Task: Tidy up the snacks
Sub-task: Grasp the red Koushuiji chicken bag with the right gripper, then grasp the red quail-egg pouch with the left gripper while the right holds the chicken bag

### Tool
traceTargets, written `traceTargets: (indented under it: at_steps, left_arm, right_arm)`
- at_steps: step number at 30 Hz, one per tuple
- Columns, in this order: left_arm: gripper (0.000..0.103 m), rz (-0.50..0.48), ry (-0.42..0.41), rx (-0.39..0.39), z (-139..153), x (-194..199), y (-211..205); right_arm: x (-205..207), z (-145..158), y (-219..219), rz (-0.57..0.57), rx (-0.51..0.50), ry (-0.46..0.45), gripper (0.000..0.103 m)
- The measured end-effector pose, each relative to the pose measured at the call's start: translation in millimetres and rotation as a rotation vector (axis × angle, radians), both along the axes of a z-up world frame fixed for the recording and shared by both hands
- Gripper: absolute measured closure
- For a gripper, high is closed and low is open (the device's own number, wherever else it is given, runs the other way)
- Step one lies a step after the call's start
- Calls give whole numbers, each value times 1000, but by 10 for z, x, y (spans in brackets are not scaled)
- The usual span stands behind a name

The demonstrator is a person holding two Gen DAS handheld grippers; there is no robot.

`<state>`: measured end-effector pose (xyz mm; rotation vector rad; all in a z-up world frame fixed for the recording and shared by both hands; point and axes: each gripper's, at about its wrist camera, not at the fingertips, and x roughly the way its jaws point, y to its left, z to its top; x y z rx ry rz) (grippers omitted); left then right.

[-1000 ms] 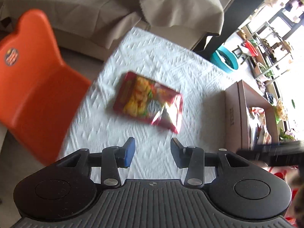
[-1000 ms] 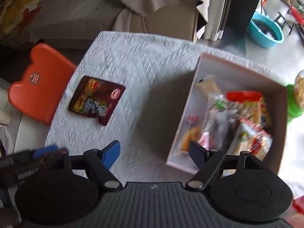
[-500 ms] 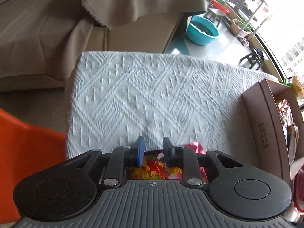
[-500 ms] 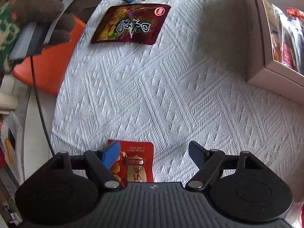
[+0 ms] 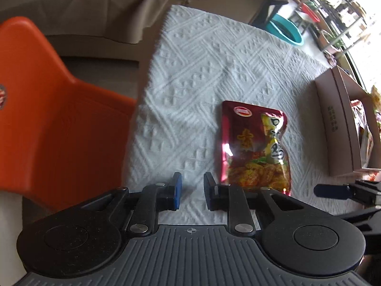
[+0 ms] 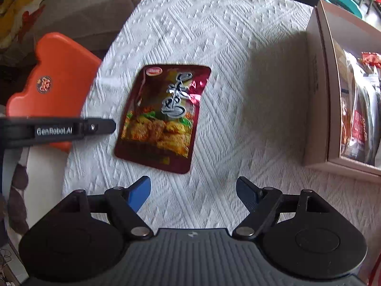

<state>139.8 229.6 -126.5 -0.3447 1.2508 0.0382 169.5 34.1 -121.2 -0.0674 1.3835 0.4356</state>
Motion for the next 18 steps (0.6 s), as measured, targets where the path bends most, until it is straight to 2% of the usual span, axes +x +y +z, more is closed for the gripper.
traceTargets:
  at_steps: [4, 7, 9, 11, 15, 18]
  left_arm:
    - [78, 112, 18, 10, 56, -269, 273]
    - [78, 138, 33, 18, 52, -457, 405]
    - [78, 152, 37, 15, 37, -593, 476]
    - [79, 179, 41, -17, -3, -758, 564]
    - [79, 234, 36, -69, -57, -1099, 685]
    - [79, 245, 34, -109, -59, -1337, 677]
  right_arm:
    - [199, 10, 258, 10, -1, -46, 23]
    - [364, -129, 501, -2, 6, -24, 23]
    - [425, -217, 682, -11, -14, -17, 12]
    - [444, -247, 860, -11, -46, -48, 6]
    - [449, -366, 1147, -7, -192, -100, 0]
    - [438, -371, 1152, -39, -183, -115, 0]
